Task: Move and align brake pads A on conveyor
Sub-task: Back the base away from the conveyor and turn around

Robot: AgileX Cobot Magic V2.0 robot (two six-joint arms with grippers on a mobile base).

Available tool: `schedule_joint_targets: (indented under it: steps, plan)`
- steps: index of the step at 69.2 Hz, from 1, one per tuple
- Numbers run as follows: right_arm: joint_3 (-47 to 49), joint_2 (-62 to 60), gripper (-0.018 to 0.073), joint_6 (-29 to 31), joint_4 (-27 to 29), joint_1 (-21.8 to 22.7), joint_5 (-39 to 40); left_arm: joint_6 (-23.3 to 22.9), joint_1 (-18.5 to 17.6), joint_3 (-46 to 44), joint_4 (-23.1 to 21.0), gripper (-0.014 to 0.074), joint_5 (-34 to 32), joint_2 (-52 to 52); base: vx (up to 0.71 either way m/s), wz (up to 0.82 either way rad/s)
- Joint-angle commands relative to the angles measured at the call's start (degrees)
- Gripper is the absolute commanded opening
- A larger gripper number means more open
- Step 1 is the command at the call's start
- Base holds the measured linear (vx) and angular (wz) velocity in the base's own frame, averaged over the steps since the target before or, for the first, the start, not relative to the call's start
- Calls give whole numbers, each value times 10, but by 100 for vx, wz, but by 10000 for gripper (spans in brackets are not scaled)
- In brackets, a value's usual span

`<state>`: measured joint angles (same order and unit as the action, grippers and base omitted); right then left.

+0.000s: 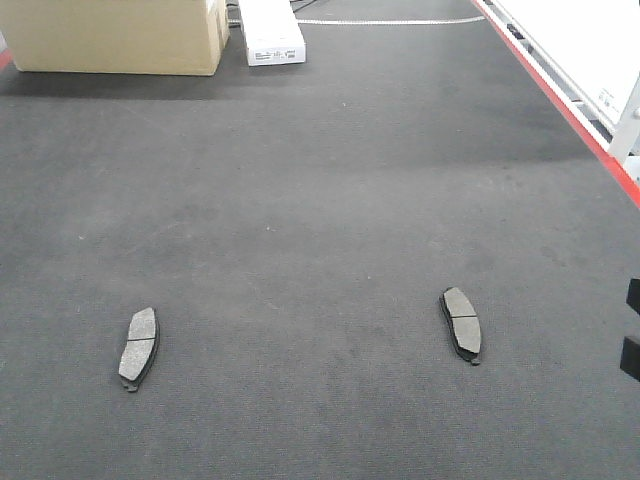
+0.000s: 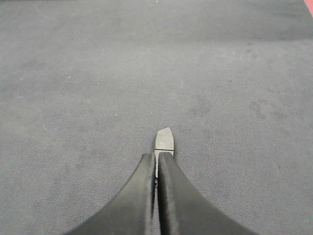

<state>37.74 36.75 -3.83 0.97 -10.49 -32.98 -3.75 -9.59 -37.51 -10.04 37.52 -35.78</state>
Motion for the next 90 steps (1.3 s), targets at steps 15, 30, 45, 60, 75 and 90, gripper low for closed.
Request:
schedule_joint_targets:
  steps: [15,30,45,60,75,90]
  plan:
    - [14,-1,-10,3,-2,0,41,-1,-2,-14,-3,-6,-36,1,0,0]
    - [14,-1,-10,3,-2,0,41,-1,-2,-14,-3,-6,-36,1,0,0]
    - [14,-1,-10,3,-2,0,41,-1,-2,-14,-3,-6,-36,1,0,0]
    - [14,-1,-10,3,-2,0,41,-1,-2,-14,-3,-6,-36,1,0,1]
    - [14,-1,-10,3,-2,0,41,-1,-2,-14,-3,-6,-36,1,-5,4]
    - [14,-1,-10,3,-2,0,41,-1,-2,-14,-3,-6,-36,1,-18,-1]
